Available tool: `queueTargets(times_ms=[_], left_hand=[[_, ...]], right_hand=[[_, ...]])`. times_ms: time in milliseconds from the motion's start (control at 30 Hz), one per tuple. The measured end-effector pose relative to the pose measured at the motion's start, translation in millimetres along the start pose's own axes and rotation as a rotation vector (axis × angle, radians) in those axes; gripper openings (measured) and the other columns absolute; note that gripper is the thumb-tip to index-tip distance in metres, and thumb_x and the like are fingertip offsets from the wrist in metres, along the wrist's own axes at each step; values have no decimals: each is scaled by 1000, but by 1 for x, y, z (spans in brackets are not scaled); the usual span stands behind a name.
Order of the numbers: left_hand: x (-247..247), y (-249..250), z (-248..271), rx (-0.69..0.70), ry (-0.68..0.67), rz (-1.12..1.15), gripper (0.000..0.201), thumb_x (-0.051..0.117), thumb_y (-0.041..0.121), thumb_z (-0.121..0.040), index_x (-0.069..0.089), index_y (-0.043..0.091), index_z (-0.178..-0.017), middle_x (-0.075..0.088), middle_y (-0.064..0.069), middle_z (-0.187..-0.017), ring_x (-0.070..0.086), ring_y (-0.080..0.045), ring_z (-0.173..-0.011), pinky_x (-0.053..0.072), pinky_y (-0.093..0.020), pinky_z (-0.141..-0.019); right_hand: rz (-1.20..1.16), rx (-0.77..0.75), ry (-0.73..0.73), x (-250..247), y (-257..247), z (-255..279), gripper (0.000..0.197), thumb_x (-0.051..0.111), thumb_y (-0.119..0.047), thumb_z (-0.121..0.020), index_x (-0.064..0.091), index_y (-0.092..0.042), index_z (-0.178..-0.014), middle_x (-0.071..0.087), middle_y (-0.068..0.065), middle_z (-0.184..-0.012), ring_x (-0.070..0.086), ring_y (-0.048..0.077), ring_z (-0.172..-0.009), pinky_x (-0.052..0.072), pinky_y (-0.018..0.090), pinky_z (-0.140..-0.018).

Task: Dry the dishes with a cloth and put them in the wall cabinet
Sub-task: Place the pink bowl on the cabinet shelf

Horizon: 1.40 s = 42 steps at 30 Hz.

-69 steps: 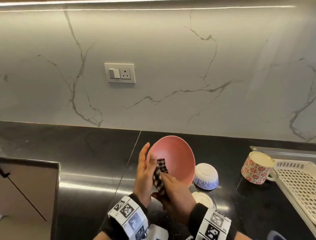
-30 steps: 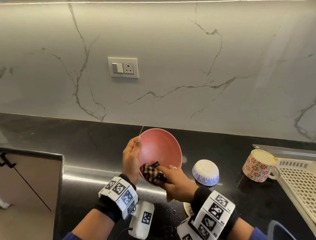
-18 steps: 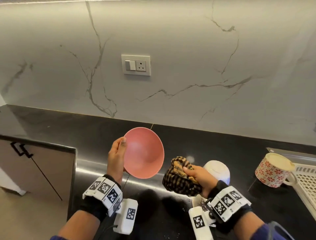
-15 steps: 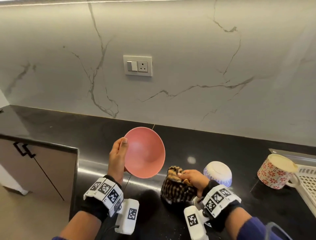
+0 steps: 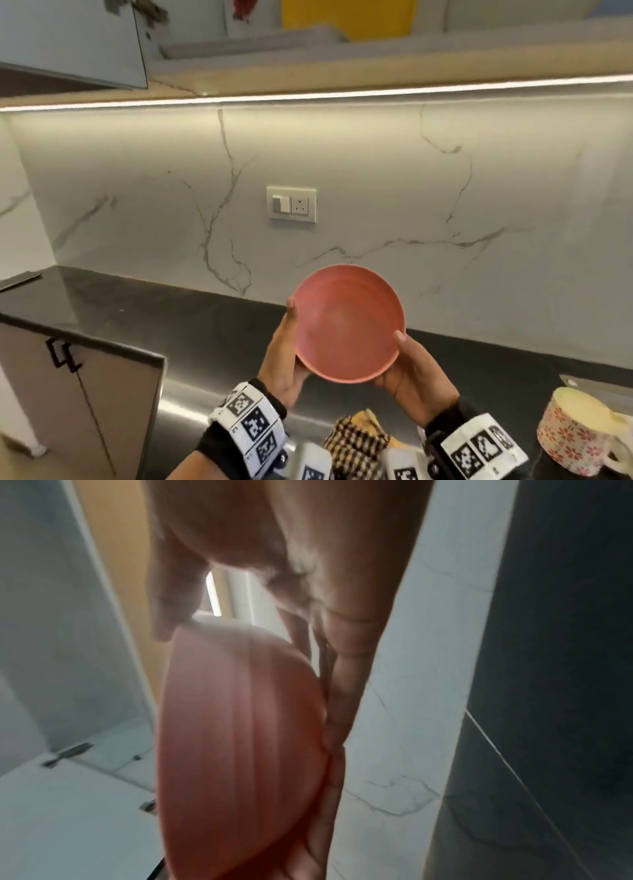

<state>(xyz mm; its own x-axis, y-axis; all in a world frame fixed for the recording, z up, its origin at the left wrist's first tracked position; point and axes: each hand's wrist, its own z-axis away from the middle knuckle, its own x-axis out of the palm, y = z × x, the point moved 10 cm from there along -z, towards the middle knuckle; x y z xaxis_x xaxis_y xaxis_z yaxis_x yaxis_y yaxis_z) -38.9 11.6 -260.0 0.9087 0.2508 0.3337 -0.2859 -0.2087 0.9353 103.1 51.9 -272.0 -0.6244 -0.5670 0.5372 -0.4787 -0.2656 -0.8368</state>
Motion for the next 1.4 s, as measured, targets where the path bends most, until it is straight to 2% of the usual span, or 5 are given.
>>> queueTargets(times_ms=[267,667,867,1233,1400], left_hand=[[79,156,-23,462,-226,-287,90,37,96,-46,52,45,-119,63,17,-120,57,-1,-112,52,-18,-78],[123,327,-85,1045,256,-1626,79,44,54,-89,9,15,-149,1,-7,-158,-8,-24,-145,8,-43,-117],[115,309,-133,798,180,-1949,89,38,57,-90,-18,16,-146,-21,-7,-155,-17,-25,-143,-5,-46,-116],[107,288,-155,833,131,-1880,101,43,62,-86,-29,16,-140,-45,-3,-136,-25,-26,-140,-3,-49,-114],[107,287,-157,832,107,-1846,103,45,64,-83,-23,16,-144,-45,-1,-135,-25,-25,-140,-4,-50,-114]], right_hand=[[444,-528,-160,84,-192,31,76,88,-52,-39,68,-31,-109,69,2,-112,67,19,-96,55,30,-65],[1550,-1237,26,250,-399,43,80,79,-45,-53,40,-31,-122,46,-2,-131,46,11,-118,46,23,-91],[2325,-815,411,242,-409,-53,83,82,-33,-65,36,-25,-134,41,5,-138,43,27,-120,39,38,-99],[2129,-628,487,202,-408,-124,47,50,-17,-94,33,-8,-138,36,13,-138,49,32,-113,44,37,-89],[2305,-504,393,189,-388,-137,82,51,-42,-91,-1,-19,-149,-1,9,-157,7,28,-144,20,48,-114]])
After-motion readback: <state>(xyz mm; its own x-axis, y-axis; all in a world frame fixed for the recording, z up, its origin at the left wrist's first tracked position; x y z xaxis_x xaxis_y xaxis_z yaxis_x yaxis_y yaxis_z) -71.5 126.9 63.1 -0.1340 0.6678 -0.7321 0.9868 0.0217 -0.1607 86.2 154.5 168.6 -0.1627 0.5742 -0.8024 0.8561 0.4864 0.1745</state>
